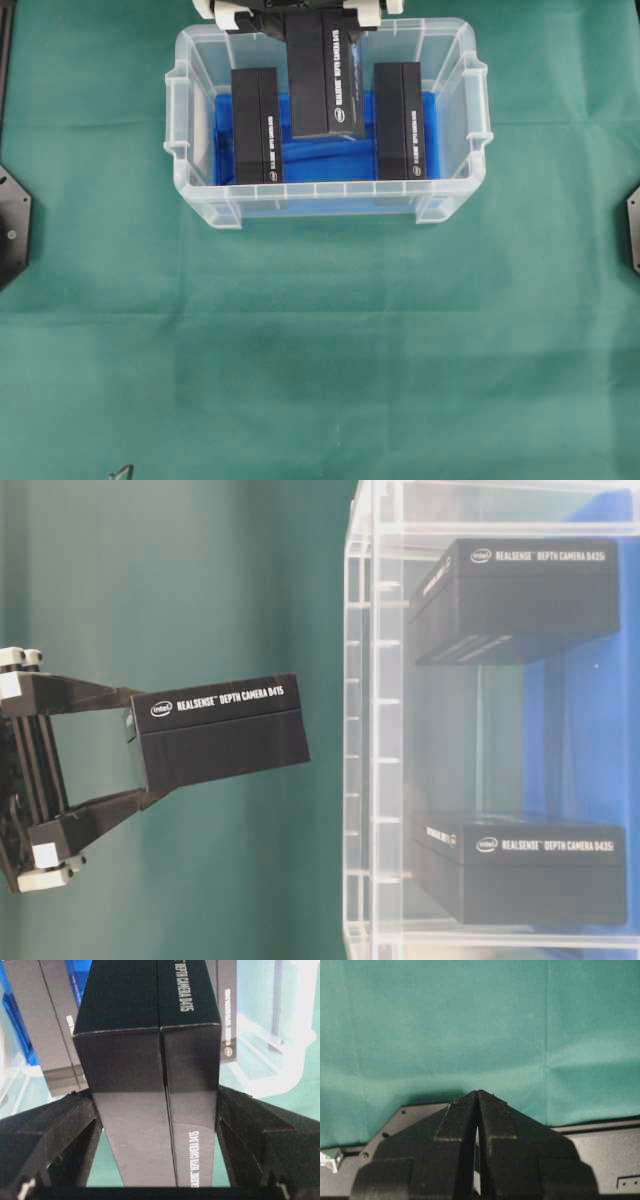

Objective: Take the box out of the case with the left arm.
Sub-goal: 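Lift the middle box up out of the case with the left gripper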

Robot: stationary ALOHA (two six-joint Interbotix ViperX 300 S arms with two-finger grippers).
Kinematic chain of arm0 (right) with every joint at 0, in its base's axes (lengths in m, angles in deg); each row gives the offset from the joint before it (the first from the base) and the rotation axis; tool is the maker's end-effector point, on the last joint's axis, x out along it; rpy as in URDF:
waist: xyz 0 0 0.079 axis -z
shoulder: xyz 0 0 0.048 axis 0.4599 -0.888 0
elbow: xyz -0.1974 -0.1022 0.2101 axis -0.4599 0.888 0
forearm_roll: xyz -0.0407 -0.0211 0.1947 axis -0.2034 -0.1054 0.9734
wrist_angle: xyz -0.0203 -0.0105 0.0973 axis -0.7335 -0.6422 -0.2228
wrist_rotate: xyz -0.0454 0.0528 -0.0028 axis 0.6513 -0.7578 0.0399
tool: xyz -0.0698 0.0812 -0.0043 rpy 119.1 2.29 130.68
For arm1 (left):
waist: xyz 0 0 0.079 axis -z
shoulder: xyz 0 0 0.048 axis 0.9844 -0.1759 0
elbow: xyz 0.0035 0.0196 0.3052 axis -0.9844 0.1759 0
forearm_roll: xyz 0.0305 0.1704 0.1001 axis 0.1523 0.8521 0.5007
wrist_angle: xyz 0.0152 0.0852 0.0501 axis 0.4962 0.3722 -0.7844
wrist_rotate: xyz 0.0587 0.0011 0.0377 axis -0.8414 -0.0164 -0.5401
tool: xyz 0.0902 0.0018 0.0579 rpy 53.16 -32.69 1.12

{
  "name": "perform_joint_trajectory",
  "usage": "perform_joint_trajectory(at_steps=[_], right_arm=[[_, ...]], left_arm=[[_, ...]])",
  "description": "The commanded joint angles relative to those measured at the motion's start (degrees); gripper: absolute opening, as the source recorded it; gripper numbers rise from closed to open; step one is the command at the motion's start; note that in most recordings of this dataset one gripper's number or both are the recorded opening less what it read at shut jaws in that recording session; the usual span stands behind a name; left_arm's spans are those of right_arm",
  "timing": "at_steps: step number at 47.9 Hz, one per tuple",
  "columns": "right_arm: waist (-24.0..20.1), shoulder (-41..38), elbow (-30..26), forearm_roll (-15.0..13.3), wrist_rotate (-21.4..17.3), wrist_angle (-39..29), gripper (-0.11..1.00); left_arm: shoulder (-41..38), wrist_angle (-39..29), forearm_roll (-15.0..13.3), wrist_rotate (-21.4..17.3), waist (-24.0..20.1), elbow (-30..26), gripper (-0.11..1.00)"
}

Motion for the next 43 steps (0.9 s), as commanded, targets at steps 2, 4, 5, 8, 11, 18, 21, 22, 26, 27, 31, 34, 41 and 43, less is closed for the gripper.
perform_joint_trajectory(at_steps=[2, 4, 5, 8, 11, 18, 21, 22, 26, 27, 31, 34, 41, 43], right_arm=[[0.09, 0.0, -0.79, -0.18, -0.18, 0.09, 0.0], [0.09, 0.0, -0.79, -0.09, -0.18, 0.09, 0.0], [0.09, 0.0, -0.79, -0.18, -0.18, 0.0, 0.0], [0.09, 0.0, -0.79, -0.09, -0.18, 0.0, 0.0], [0.09, 0.0, -0.79, -0.09, -0.18, 0.0, 0.0], [0.09, 0.0, -0.79, -0.18, -0.09, -0.09, 0.0], [0.09, 0.0, -0.88, -0.18, -0.09, -0.09, 0.0], [0.09, 0.0, -0.79, -0.09, -0.09, 0.0, 0.0], [0.09, 0.0, -0.79, -0.09, -0.09, 0.0, 0.0], [0.09, 0.0, -0.79, -0.09, -0.09, 0.0, 0.0], [0.09, 0.0, -0.79, -0.09, -0.09, 0.09, 0.0], [0.09, 0.0, -0.79, -0.18, -0.09, 0.18, 0.0], [0.09, 0.0, -0.79, -0.09, 0.26, 0.18, 0.0], [0.09, 0.0, -0.79, -0.09, 0.26, 0.18, 0.0]], left_arm=[[2.72, 0.18, 0.09, 0.09, 0.18, -1.32, 0.65], [2.72, 0.18, 0.09, 0.09, 0.18, -1.32, 0.65], [2.72, 0.18, 0.09, 0.09, 0.18, -1.32, 0.65], [2.72, 0.18, 0.09, 0.18, 0.18, -1.32, 0.65], [2.72, 0.18, 0.09, 0.18, 0.18, -1.32, 0.65], [2.72, 0.18, 0.09, 0.18, 0.26, -1.32, 0.65], [2.72, 0.18, 0.09, 0.18, 0.35, -1.32, 0.65], [2.72, 0.18, 0.09, 0.26, 0.44, -1.23, 0.65], [2.81, 0.18, 0.09, 0.53, 0.97, -1.14, 0.65], [2.81, 0.18, 0.09, 0.7, 1.14, -1.05, 0.65], [2.9, 0.18, 0.09, 1.93, 2.55, -0.79, 0.65], [2.99, 0.18, 0.18, 3.25, 3.78, -0.44, 0.65], [3.08, 0.26, 0.62, 6.68, 7.47, 0.18, 0.65], [3.08, 0.18, 0.79, 7.91, 8.96, 0.44, 0.65]])
